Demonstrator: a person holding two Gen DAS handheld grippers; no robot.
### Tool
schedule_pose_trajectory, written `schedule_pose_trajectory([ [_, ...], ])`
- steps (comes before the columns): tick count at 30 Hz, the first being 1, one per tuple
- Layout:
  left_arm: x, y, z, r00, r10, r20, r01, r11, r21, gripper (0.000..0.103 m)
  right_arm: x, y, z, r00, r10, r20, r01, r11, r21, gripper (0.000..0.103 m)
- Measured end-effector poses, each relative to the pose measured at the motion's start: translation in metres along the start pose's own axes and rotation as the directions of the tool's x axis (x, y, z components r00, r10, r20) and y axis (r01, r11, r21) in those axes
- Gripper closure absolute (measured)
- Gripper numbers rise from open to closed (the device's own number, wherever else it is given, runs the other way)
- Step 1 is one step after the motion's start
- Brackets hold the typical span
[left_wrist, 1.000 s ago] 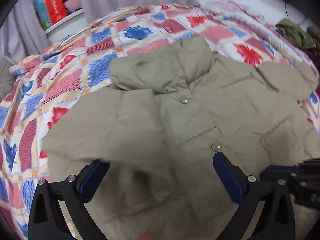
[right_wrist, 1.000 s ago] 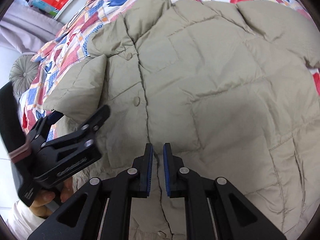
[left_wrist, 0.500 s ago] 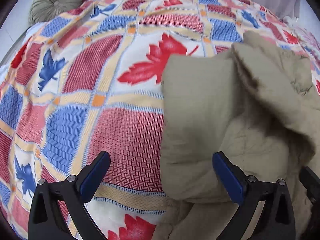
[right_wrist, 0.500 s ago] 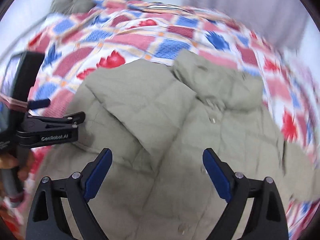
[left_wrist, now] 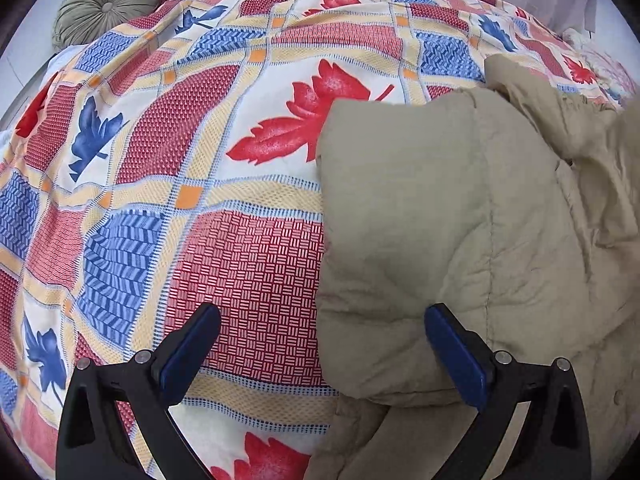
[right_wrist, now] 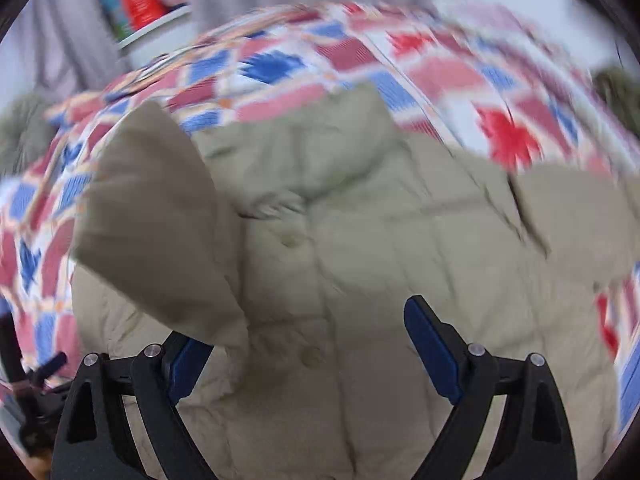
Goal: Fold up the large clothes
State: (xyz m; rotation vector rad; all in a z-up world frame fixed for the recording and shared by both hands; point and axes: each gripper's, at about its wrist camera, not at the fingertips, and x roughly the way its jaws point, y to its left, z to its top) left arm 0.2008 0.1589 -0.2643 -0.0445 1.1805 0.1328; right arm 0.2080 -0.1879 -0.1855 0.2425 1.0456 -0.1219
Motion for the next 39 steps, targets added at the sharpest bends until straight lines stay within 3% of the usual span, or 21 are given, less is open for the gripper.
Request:
schedule_pose_trajectory([
  [1, -0.007, 0.002, 0.002, 1.000, -0.012, 0.019, 0.012, 1.000, -0.006, 0.001, -0.001, -0.013, -0.001, 1.000, 0.007, -0.019, -0.006, 0.999, 0.042, 0.011],
  [2, -0.016, 0.005, 0.006, 0.998, -0.025, 0.050, 0.025, 1.000, -0.015, 0.009, -0.005, -0.024, -0.003, 1.000, 0.009, -0.022, -0.007, 0.997, 0.074, 0.011],
  [4, -0.028, 0.011, 0.017, 0.996, -0.012, 0.094, 0.015, 1.000, -0.026, 0.014, -0.019, -0.034, -0.008, 1.000, 0.012, 0.016, -0.013, 0.995, 0.099, 0.026],
  [5, -0.030, 0.014, 0.025, 0.994, 0.007, 0.111, -0.003, 0.999, -0.039, 0.014, -0.029, -0.036, -0.010, 0.999, 0.017, 0.042, -0.021, 0.995, 0.100, 0.063],
  [6, -0.030, 0.016, 0.031, 0.993, 0.018, 0.118, -0.012, 0.999, -0.049, 0.014, -0.030, -0.035, -0.010, 0.999, 0.028, 0.045, -0.032, 0.995, 0.094, 0.087],
  [10, -0.010, 0.012, 0.045, 0.997, 0.047, 0.066, -0.043, 0.997, -0.069, 0.014, -0.018, -0.012, -0.003, 0.996, 0.085, 0.006, -0.085, 0.996, -0.002, 0.087],
  [14, 0.020, -0.013, 0.027, 0.995, 0.103, 0.010, -0.103, 0.995, -0.001, 0.014, 0.018, 0.012, -0.012, 0.996, 0.038, -0.083, -0.051, 0.986, -0.160, 0.087],
  [16, 0.026, -0.017, 0.021, 0.995, 0.096, 0.002, -0.096, 0.995, -0.020, 0.014, 0.040, 0.007, -0.019, 0.992, -0.011, -0.125, -0.011, 0.984, -0.179, 0.088],
  [17, 0.029, -0.016, 0.021, 0.996, 0.091, -0.002, -0.091, 0.995, -0.039, 0.014, 0.047, 0.000, -0.020, 0.992, -0.015, -0.129, -0.007, 0.986, -0.169, 0.092],
  [21, 0.036, -0.015, 0.022, 0.995, 0.100, -0.009, -0.101, 0.994, -0.043, 0.010, 0.050, -0.018, -0.012, 0.994, -0.011, -0.108, -0.004, 0.990, -0.140, 0.092],
  [25, 0.038, -0.015, 0.026, 0.994, 0.104, -0.023, -0.105, 0.994, -0.040, 0.006, 0.043, -0.043, -0.011, 0.992, 0.053, -0.113, -0.058, 0.998, -0.040, 0.092],
  [27, 0.033, -0.013, 0.031, 0.993, 0.114, -0.029, -0.116, 0.992, -0.046, 0.006, 0.039, -0.056, -0.012, 0.993, 0.037, -0.109, -0.038, 0.999, -0.002, 0.092],
  [29, 0.022, -0.014, 0.034, 0.991, 0.131, -0.018, -0.132, 0.991, -0.038, 0.006, 0.032, -0.075, -0.010, 0.990, 0.086, -0.114, -0.077, 0.994, 0.078, 0.092],
  [30, 0.016, -0.014, 0.033, 0.992, 0.127, -0.012, -0.128, 0.991, -0.029, 0.006, 0.030, -0.083, -0.010, 0.987, 0.103, -0.120, -0.090, 0.990, 0.111, 0.087],
  [39, -0.033, -0.051, -0.015, 0.995, 0.060, -0.079, -0.055, 0.996, 0.074, 0.006, 0.000, -0.133, -0.041, 0.951, 0.246, -0.188, -0.185, 0.939, 0.291, 0.087],
])
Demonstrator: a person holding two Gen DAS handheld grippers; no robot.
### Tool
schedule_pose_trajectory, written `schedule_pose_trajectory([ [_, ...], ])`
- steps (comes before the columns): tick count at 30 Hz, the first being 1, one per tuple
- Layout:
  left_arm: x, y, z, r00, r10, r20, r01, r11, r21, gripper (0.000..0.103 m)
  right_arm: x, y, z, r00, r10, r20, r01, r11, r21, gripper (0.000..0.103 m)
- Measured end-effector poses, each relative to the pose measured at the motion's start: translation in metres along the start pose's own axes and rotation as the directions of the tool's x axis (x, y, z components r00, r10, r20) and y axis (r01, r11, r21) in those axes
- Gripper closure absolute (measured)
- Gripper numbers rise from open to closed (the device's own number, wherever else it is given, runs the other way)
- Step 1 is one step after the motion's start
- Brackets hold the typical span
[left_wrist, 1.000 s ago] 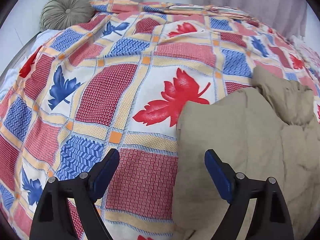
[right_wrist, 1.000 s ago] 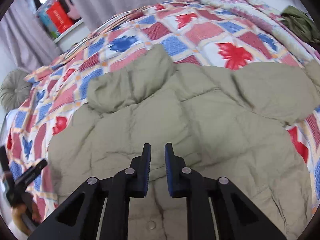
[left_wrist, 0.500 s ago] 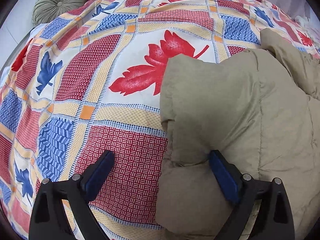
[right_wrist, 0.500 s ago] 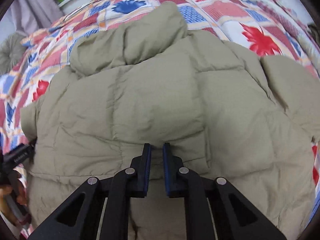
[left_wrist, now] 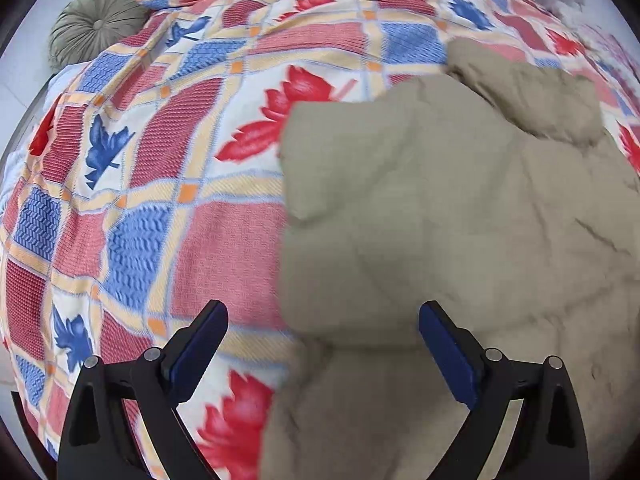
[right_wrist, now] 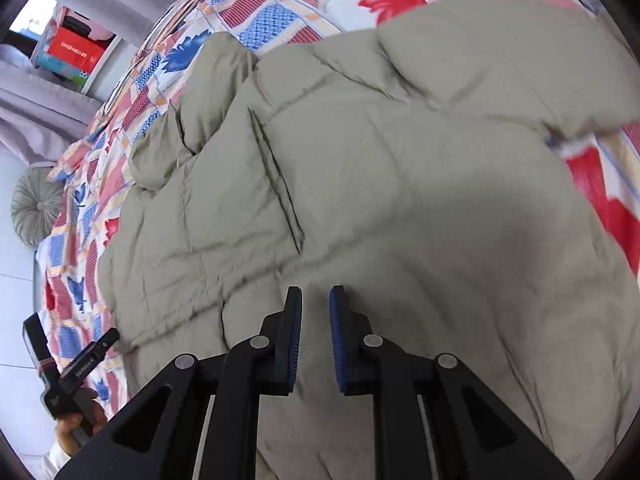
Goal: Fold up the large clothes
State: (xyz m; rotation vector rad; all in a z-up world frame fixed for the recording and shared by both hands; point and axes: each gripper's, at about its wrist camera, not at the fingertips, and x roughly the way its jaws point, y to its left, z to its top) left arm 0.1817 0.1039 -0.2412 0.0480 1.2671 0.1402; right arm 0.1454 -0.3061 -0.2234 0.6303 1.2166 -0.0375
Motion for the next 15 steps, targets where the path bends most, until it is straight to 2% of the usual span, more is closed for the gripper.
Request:
schedule_pose_trajectory([
  [2, -0.007, -0.021, -0.014, 0.999, -0.032, -0.030, 0.033, 0.999, 0.030, 0.006, -0.007, -0.010, -0.009, 1.000, 0.011, -0.019, -0.011, 1.000, 0.027, 0.086],
  [4, -0.013, -0.045, -0.027, 0.997, -0.053, -0.051, 0.057, 0.996, 0.064, 0.006, -0.013, -0.022, -0.018, 0.999, 0.028, -0.037, -0.026, 0.998, 0.060, 0.081],
  [8, -0.028, -0.096, -0.045, 0.988, -0.124, -0.089, 0.134, 0.984, 0.115, 0.006, -0.032, -0.046, -0.031, 0.998, 0.056, -0.033, -0.051, 0.990, 0.129, 0.044],
  [13, -0.040, -0.150, -0.056, 0.974, -0.190, -0.127, 0.209, 0.964, 0.162, 0.006, -0.059, -0.080, -0.033, 0.998, 0.055, 0.003, -0.055, 0.983, 0.173, 0.041],
  [15, -0.045, -0.169, -0.059, 0.969, -0.211, -0.129, 0.231, 0.957, 0.172, 0.006, -0.070, -0.096, -0.029, 0.998, 0.053, 0.023, -0.057, 0.978, 0.201, 0.036],
])
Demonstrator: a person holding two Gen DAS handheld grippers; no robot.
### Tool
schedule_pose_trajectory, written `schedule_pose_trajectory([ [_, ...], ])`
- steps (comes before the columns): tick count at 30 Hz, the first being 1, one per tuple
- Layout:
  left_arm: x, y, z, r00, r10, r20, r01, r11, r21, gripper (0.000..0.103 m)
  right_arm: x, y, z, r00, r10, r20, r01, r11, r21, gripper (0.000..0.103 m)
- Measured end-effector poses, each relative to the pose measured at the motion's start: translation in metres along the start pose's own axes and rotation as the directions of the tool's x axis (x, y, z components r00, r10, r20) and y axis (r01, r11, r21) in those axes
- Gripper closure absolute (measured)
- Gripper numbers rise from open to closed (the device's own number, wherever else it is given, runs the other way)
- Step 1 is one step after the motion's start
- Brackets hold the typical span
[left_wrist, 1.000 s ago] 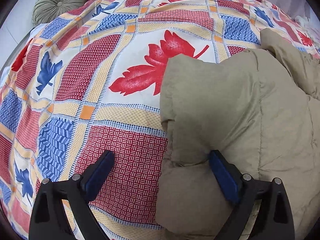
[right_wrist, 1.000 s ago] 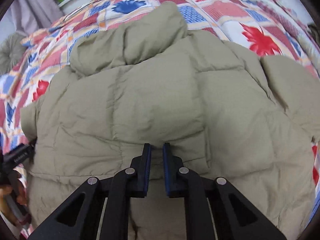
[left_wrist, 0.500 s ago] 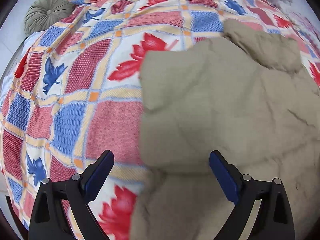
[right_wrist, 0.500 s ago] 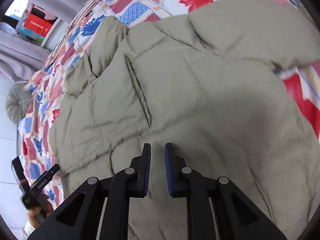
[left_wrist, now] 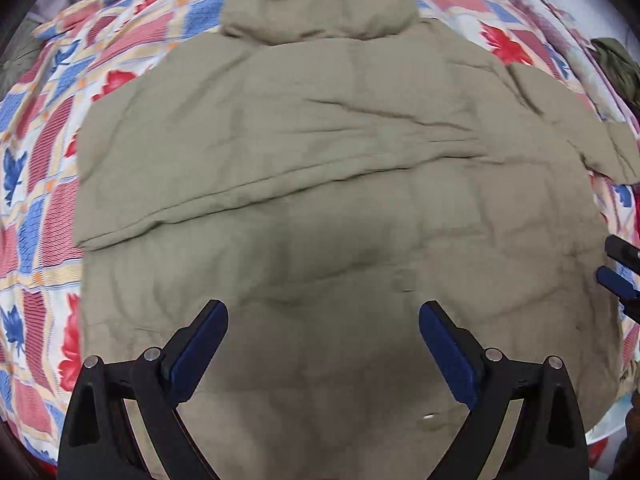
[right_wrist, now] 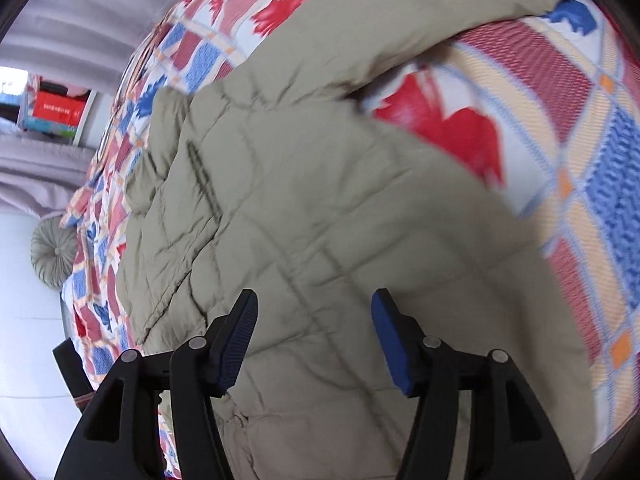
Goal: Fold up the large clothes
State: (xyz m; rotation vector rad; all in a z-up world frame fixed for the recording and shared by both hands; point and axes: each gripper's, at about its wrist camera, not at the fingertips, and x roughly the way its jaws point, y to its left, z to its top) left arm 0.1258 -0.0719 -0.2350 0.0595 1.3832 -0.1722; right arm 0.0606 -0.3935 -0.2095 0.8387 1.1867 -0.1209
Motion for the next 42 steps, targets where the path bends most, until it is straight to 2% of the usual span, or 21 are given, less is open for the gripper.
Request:
schedule_pose_trajectory([
  [3, -0.002, -0.024, 0.001, 1.000, 0.008, 0.016, -0.009, 1.000, 0.024, 0.005, -0.016, -0.026, 0.015, 0.999, 0.011, 0.039, -0.013, 0.998, 0.056, 0.028],
  [4, -0.002, -0.030, 0.002, 1.000, 0.019, 0.014, -0.019, 0.999, 0.030, 0.000, -0.020, -0.034, 0.020, 0.999, 0.012, 0.050, -0.016, 0.997, 0.070, 0.027],
  [6, -0.001, -0.040, 0.005, 0.999, 0.037, 0.014, -0.037, 0.999, 0.034, 0.000, -0.030, -0.053, 0.034, 0.996, 0.028, 0.081, -0.038, 0.992, 0.117, 0.022],
  [9, -0.001, -0.050, 0.010, 0.999, 0.038, 0.005, -0.038, 0.999, 0.019, 0.000, -0.039, -0.075, 0.055, 0.993, 0.006, 0.120, -0.027, 0.985, 0.169, 0.021],
  [12, 0.006, -0.056, 0.017, 0.999, 0.020, -0.030, -0.020, 1.000, -0.005, 0.000, -0.046, -0.095, 0.074, 0.987, -0.012, 0.163, -0.023, 0.977, 0.211, 0.014],
  [14, 0.011, -0.063, 0.021, 0.998, 0.042, -0.041, -0.043, 0.999, -0.010, 0.000, -0.049, -0.113, 0.091, 0.983, -0.001, 0.182, -0.045, 0.968, 0.249, 0.014],
  [18, 0.020, -0.074, 0.027, 0.995, 0.091, -0.048, -0.092, 0.996, -0.011, 0.000, -0.048, -0.144, 0.122, 0.976, 0.053, 0.210, -0.123, 0.933, 0.338, 0.014],
  [23, 0.026, -0.081, 0.038, 0.993, 0.108, -0.055, -0.110, 0.993, -0.038, 0.000, -0.045, -0.176, 0.159, 0.946, 0.117, 0.302, -0.245, 0.867, 0.433, 0.014],
  [26, 0.028, -0.085, 0.041, 0.992, 0.115, -0.052, -0.118, 0.991, -0.055, 0.000, -0.040, -0.185, 0.183, 0.934, 0.136, 0.331, -0.283, 0.848, 0.449, 0.014],
  [30, 0.032, -0.074, 0.039, 0.994, 0.086, -0.067, -0.092, 0.991, -0.099, 0.000, -0.032, -0.193, 0.214, 0.924, 0.131, 0.360, -0.296, 0.841, 0.453, 0.014],
  [35, 0.030, -0.066, 0.046, 0.997, 0.036, -0.064, -0.045, 0.987, -0.153, 0.000, -0.027, -0.207, 0.231, 0.897, 0.184, 0.401, -0.385, 0.772, 0.506, 0.015],
  [37, 0.027, -0.065, 0.049, 0.998, 0.040, -0.055, -0.048, 0.987, -0.155, 0.000, -0.026, -0.210, 0.232, 0.897, 0.215, 0.387, -0.405, 0.751, 0.522, 0.040],
  [38, 0.025, -0.064, 0.051, 0.998, 0.046, -0.045, -0.052, 0.986, -0.157, 0.000, -0.023, -0.210, 0.234, 0.899, 0.235, 0.370, -0.413, 0.741, 0.530, 0.081],
  [39, 0.023, -0.059, 0.050, 0.998, 0.050, -0.037, -0.055, 0.985, -0.161, 0.000, -0.022, -0.211, 0.235, 0.907, 0.234, 0.350, -0.401, 0.737, 0.544, 0.098],
  [42, 0.016, -0.051, 0.057, 0.999, 0.052, -0.016, -0.054, 0.982, -0.183, 0.000, -0.030, -0.205, 0.235, 0.906, 0.213, 0.366, -0.392, 0.748, 0.536, 0.098],
])
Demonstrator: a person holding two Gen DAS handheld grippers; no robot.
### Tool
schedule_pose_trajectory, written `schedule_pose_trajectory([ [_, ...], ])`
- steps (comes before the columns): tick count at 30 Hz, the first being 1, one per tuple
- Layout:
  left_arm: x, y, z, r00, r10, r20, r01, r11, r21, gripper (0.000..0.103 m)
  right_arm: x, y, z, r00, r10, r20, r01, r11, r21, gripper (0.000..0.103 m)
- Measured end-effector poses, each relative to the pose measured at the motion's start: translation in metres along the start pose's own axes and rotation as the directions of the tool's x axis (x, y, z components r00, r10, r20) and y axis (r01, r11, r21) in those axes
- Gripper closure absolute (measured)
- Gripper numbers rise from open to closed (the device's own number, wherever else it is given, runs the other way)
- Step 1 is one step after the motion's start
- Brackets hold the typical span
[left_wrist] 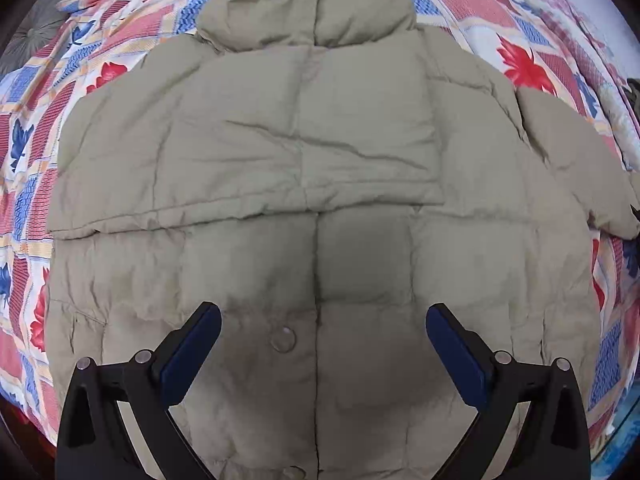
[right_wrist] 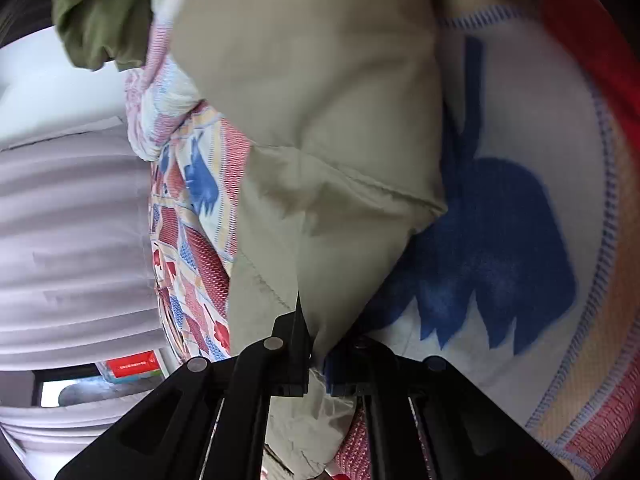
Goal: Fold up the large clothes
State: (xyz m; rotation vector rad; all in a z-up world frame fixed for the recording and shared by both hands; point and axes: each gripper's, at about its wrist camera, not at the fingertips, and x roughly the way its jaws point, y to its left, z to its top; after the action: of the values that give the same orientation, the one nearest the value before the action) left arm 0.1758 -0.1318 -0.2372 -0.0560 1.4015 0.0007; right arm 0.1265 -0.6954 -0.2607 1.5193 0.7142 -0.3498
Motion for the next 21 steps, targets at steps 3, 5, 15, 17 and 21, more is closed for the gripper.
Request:
schedule_pose_trajectory([
  [3, -0.009, 0.006, 0.007, 0.999, 0.006, 0.032, -0.006, 1.000, 0.004, 0.000, -0.004, 0.032, -0.011, 0.999, 0.035, -0.012, -0.036, 0.993, -0.109, 0.098],
  [5, -0.014, 0.011, 0.011, 0.998, 0.017, 0.057, -0.018, 1.000, 0.011, 0.000, -0.005, 0.060, -0.024, 0.998, 0.058, -0.030, -0.063, 0.979, -0.195, 0.098],
  [15, -0.032, 0.057, -0.008, 0.990, 0.023, 0.138, -0.024, 1.000, 0.002, 0.000, 0.024, 0.198, -0.193, 0.966, 0.095, -0.239, -0.230, 0.732, -0.641, 0.098],
  [17, -0.035, 0.075, -0.010, 0.986, 0.037, 0.165, -0.036, 0.999, -0.011, 0.000, 0.034, 0.212, -0.240, 0.963, 0.047, -0.266, -0.234, 0.636, -0.735, 0.098],
  [21, -0.037, 0.112, -0.009, 0.982, 0.048, 0.183, -0.040, 0.998, -0.049, 0.000, 0.071, 0.208, -0.342, 0.947, -0.090, -0.308, -0.228, 0.485, -0.844, 0.098],
])
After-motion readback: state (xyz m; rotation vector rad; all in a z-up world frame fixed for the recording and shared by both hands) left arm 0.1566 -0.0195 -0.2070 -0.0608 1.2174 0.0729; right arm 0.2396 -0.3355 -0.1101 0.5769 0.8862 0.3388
